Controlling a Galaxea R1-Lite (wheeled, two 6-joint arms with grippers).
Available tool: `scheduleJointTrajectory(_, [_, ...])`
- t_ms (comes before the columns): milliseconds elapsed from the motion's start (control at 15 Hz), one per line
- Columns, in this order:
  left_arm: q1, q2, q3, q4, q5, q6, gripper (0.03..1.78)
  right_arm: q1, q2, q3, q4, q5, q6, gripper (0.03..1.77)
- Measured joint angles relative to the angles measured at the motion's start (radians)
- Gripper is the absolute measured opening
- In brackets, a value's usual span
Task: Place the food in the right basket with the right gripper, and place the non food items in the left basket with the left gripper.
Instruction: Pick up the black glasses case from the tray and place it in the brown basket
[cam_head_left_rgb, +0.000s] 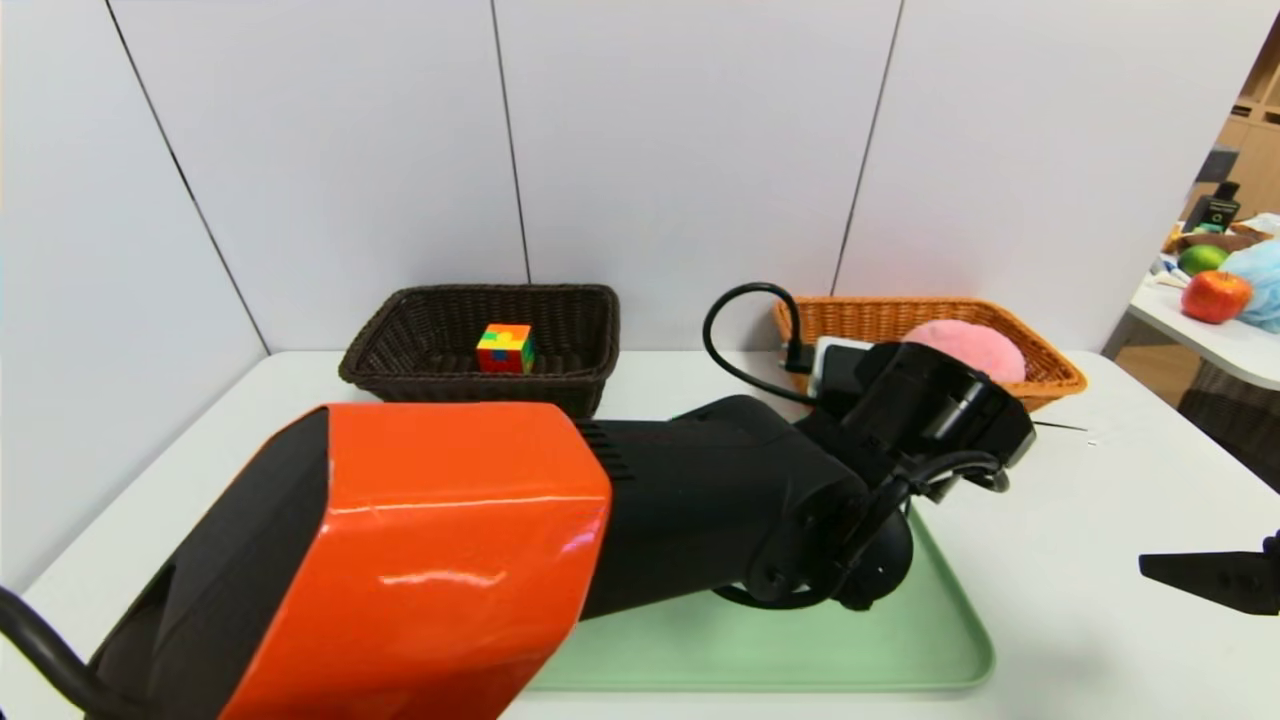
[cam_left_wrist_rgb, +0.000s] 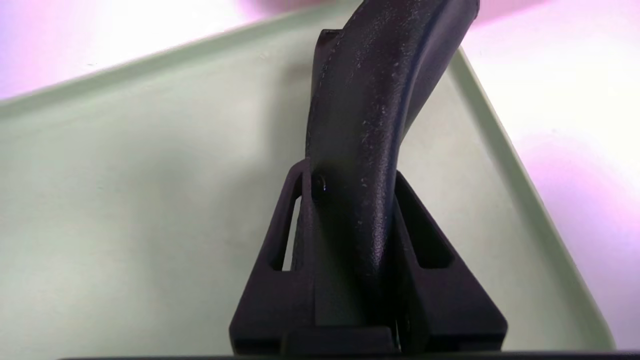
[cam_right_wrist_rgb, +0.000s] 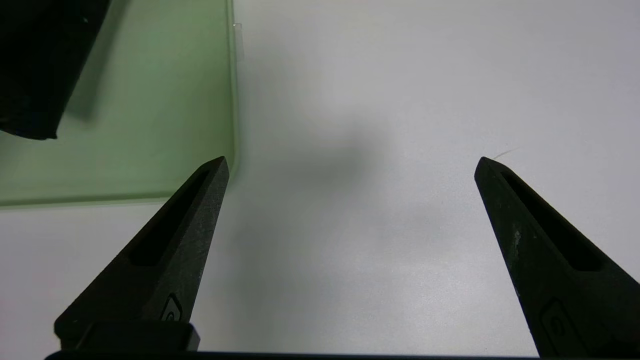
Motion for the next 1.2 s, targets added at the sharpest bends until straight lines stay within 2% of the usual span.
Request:
scheduleJointTrajectory(67, [0.010, -0.014, 0.001, 0.014, 0.000, -0.001, 0.16, 0.000, 0.000, 0.000, 0.000, 0.000, 0.000, 1.70])
scheduleJointTrajectory(133, [0.021, -0.034, 0.001, 0.028, 0.000, -0.002, 0.04, 0.000, 0.000, 0.000, 0.000, 0.000, 0.000, 1.70])
scheduleJointTrajectory(467, [0.114, -0.161, 0.006, 0.129, -0.001, 0.006, 0.04, 0.000, -0.001, -0.002, -0.001, 0.002, -0.002, 1.70])
scheduleJointTrajectory(600, [0.168, -0.210, 0.007, 0.169, -0.001, 0.006, 0.04, 0.000, 0.000, -0.003, -0.014, 0.025, -0.002, 1.70])
scheduleJointTrajectory(1200, [0.306, -0.379, 0.007, 0.187, -0.009, 0.073, 0.04, 0.001, 0.006, 0.000, -0.021, 0.053, -0.003, 1.70])
